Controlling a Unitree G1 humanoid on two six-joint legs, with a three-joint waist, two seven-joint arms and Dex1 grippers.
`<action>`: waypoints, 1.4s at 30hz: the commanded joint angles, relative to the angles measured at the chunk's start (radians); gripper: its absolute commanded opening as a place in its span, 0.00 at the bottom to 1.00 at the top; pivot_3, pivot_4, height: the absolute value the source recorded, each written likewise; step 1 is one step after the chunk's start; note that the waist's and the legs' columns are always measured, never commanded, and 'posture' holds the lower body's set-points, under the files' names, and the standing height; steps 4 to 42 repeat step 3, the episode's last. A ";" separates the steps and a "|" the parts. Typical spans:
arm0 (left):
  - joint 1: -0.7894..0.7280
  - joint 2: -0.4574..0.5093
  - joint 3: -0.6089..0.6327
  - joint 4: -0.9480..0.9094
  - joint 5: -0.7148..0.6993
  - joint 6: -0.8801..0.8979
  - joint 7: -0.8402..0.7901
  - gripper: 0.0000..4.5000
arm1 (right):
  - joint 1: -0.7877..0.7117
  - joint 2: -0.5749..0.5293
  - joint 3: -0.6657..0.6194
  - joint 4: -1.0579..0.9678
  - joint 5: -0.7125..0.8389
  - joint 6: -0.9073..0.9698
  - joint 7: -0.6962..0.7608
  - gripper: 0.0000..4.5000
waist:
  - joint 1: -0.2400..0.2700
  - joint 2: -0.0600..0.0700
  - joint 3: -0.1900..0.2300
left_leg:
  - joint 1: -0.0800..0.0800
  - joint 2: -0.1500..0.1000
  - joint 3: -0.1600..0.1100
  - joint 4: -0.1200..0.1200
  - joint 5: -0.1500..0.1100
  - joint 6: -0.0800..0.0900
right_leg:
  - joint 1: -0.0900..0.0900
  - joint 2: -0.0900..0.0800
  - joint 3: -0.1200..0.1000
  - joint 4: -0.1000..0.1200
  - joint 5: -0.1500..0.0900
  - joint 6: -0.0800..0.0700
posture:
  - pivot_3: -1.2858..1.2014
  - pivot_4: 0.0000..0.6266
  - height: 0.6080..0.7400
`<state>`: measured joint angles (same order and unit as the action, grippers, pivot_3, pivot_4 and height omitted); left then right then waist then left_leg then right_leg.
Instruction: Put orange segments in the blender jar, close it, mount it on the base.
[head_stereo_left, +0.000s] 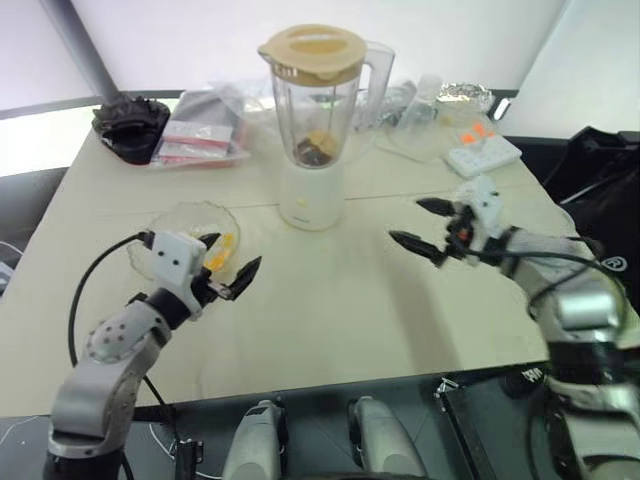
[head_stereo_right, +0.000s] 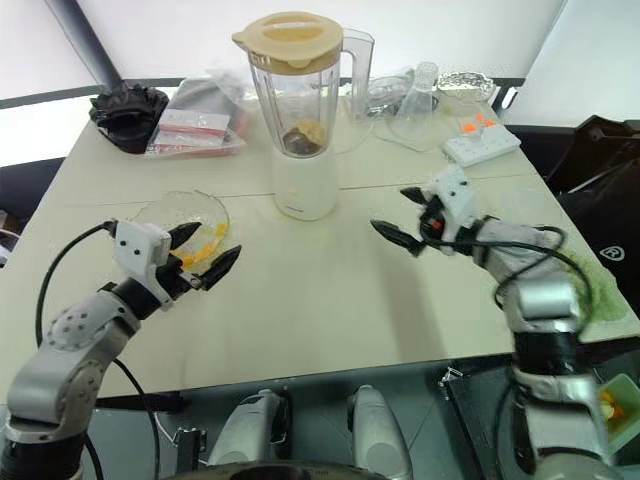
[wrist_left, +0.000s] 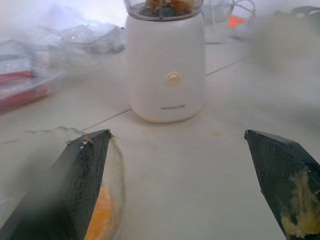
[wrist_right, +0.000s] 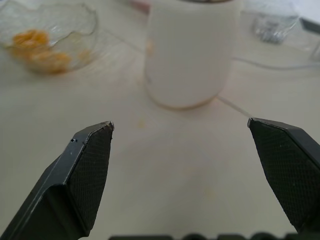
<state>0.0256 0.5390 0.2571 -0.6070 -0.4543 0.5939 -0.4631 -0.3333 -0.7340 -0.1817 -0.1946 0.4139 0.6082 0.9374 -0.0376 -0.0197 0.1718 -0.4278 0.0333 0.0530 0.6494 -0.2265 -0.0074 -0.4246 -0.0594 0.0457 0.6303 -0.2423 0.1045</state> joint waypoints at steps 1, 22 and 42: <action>-0.010 0.047 0.082 -0.027 -0.057 0.017 -0.035 1.00 | 0.039 -0.069 -0.113 -0.110 0.133 0.088 0.049 0.99 | 0.000 0.000 0.000 | 0.001 0.000 0.000 0.000 0.000 0.000 | 0.000 0.000 0.000 0.000 0.000 0.000 | 0.52 0.24 1.00; -0.009 0.069 0.113 -0.015 -0.085 0.028 -0.051 1.00 | 0.064 -0.094 -0.144 -0.139 0.169 0.111 0.054 0.99 | -0.002 0.000 0.000 | 0.001 0.000 0.001 0.000 0.000 0.000 | 0.001 -0.001 0.001 -0.001 0.000 0.000 | 0.52 0.24 1.00; -0.009 0.069 0.113 -0.015 -0.085 0.028 -0.051 1.00 | 0.064 -0.094 -0.144 -0.139 0.169 0.111 0.054 0.99 | -0.002 0.000 0.000 | 0.001 0.000 0.001 0.000 0.000 0.000 | 0.001 -0.001 0.001 -0.001 0.000 0.000 | 0.52 0.24 1.00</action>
